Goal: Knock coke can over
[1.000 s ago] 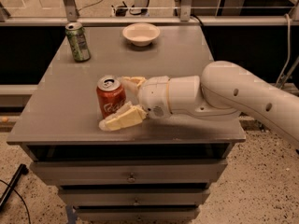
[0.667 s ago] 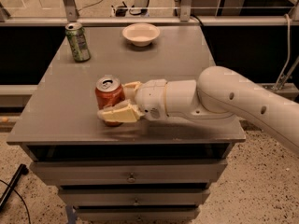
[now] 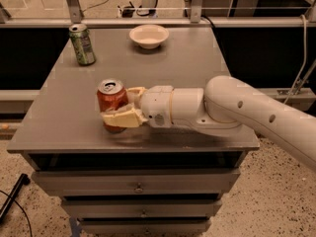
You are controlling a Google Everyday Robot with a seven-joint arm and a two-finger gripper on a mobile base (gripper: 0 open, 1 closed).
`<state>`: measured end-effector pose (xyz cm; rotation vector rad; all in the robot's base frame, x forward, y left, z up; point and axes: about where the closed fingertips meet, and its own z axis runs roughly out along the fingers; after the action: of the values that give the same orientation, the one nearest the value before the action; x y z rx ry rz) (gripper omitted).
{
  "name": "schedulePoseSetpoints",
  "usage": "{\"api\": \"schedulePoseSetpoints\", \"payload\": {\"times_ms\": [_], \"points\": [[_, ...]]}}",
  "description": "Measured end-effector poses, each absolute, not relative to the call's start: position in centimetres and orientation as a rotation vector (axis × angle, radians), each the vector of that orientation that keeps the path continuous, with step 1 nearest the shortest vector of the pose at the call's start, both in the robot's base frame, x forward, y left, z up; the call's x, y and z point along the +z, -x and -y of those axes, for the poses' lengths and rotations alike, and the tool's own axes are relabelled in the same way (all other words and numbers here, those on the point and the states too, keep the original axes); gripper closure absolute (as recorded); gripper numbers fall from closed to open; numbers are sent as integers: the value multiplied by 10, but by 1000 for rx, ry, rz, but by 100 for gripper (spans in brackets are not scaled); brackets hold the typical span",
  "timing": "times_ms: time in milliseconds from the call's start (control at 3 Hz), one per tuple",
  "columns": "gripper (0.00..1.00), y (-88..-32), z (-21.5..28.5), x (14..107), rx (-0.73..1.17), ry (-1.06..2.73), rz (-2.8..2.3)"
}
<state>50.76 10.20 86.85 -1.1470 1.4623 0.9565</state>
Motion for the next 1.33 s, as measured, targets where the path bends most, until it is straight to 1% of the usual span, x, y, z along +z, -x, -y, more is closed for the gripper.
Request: {"api": "schedulePoseSetpoints", "payload": {"times_ms": [333,667,1000,1333], "points": [[98,-517,-101,888,938,1188,-1467],[100,-530,-96,924,875,1287,-1490],[100,-554,-89,954,792,1441,-1547],[100,-598,-75,949,703,1542,-1708]]}}
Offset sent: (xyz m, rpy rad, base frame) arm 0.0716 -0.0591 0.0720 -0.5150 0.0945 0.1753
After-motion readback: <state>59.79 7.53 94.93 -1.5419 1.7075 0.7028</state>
